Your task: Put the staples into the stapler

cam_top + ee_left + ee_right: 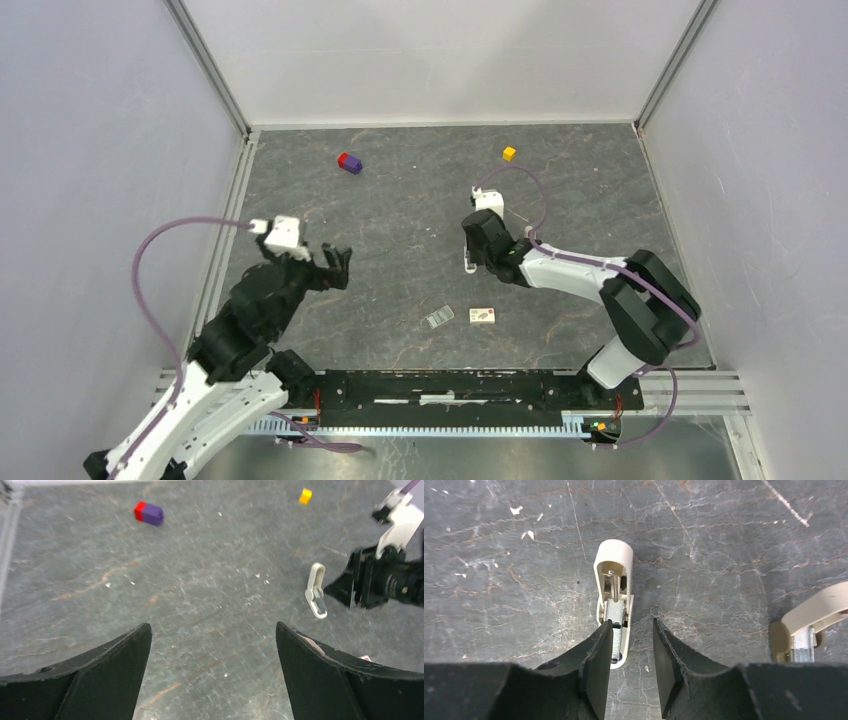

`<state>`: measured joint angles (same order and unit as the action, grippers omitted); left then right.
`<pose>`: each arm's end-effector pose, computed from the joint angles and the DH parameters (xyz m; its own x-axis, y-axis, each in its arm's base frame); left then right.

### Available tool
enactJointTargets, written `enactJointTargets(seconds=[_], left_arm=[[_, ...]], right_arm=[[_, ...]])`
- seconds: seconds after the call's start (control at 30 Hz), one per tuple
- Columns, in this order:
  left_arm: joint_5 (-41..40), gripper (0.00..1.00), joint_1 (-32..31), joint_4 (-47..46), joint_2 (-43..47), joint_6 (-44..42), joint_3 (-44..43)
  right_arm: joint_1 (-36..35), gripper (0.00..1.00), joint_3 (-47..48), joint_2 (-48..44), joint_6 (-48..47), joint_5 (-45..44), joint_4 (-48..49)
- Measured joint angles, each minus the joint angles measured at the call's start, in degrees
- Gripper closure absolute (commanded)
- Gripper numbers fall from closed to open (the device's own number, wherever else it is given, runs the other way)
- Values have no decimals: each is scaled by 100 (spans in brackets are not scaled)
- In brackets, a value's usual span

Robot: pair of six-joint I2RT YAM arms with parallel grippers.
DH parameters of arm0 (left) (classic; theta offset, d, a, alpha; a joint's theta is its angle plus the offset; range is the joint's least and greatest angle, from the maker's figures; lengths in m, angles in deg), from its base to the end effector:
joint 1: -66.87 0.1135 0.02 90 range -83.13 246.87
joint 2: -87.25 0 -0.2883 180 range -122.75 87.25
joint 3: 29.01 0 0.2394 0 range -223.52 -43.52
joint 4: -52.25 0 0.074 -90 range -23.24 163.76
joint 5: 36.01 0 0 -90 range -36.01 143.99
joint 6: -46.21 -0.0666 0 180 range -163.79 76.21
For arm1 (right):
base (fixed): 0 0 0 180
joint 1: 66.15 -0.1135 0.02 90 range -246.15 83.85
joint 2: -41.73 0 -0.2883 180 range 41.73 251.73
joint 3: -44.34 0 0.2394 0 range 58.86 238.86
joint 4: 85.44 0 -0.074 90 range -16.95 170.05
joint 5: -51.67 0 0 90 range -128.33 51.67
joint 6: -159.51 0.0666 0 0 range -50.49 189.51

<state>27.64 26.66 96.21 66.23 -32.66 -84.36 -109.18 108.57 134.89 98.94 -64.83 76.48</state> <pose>0.0805 -0.0293 0.3296 -0.1725 -0.0807 -0.9817 0.2151 0.9695 -0.1175 0.2663 0.2079 0.1878 -0.6565 -0.0113 -0.7543 -0.0754 0.9959 0.0508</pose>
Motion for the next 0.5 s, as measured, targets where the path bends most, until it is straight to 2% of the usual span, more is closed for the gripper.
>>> enactJointTargets(seconds=[0.13,0.27,0.37,0.5], left_arm=[[505,10,2,-24,-1231,348,-275],[1381,20,50,-400,-2297,815,-332],[1943,23,57,-1128,-2970,1180,-179],[1958,24,-192,-1996,-3866,1523,-72]], right_arm=[[293,49,-219,-485,-348,503,190],[914,47,-249,-619,-876,1471,533],[1438,46,-245,-597,-1130,2271,754],[1974,49,11,-299,-1287,3147,881]])
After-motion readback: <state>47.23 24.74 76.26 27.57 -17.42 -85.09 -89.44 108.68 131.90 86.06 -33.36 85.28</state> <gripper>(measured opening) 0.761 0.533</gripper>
